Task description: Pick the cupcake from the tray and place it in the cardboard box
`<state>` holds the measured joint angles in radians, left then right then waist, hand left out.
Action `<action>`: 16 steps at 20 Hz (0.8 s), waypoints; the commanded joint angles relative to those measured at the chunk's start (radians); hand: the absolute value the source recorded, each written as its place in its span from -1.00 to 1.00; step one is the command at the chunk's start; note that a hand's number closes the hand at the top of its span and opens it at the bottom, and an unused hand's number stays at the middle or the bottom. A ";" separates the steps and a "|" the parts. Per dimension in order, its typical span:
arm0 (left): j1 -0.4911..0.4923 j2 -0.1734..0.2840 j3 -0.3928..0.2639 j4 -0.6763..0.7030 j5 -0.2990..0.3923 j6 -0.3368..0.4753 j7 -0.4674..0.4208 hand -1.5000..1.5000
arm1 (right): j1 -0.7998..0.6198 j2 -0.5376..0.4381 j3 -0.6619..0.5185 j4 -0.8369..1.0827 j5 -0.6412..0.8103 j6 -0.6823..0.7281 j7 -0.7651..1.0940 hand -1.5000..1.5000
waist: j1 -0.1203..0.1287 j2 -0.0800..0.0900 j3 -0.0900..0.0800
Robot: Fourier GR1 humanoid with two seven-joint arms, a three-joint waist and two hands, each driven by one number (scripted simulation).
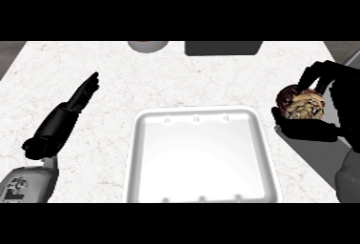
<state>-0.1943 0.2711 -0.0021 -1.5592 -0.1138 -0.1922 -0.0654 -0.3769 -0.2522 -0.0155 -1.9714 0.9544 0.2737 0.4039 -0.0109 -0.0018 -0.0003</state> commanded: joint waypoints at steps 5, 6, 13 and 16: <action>0.023 -0.004 0.002 -0.039 0.003 -0.024 0.005 0.00 | -0.077 -0.122 -0.302 0.116 -0.115 0.013 0.010 1.00 | 0.012 0.001 0.000; -0.016 -0.008 -0.003 0.016 -0.006 -0.025 -0.012 0.00 | -0.106 -0.144 -0.364 0.215 -0.156 -0.030 -0.050 1.00 | 0.011 0.004 0.001; -0.016 -0.008 0.006 -0.015 -0.009 -0.028 0.011 0.00 | -0.095 -0.338 -0.362 0.530 -0.096 0.020 -0.222 1.00 | 0.022 0.008 0.001; 0.019 -0.018 -0.008 -0.034 -0.021 -0.020 0.001 0.00 | -0.074 -0.391 -0.389 0.630 -0.155 0.164 -0.223 1.00 | 0.026 0.007 0.001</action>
<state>-0.1993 0.2593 0.0040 -1.5632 -0.1248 -0.2150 -0.0716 -0.4748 -0.5736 -0.3769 -1.4989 0.8260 0.3623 0.2408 0.0066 0.0036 0.0000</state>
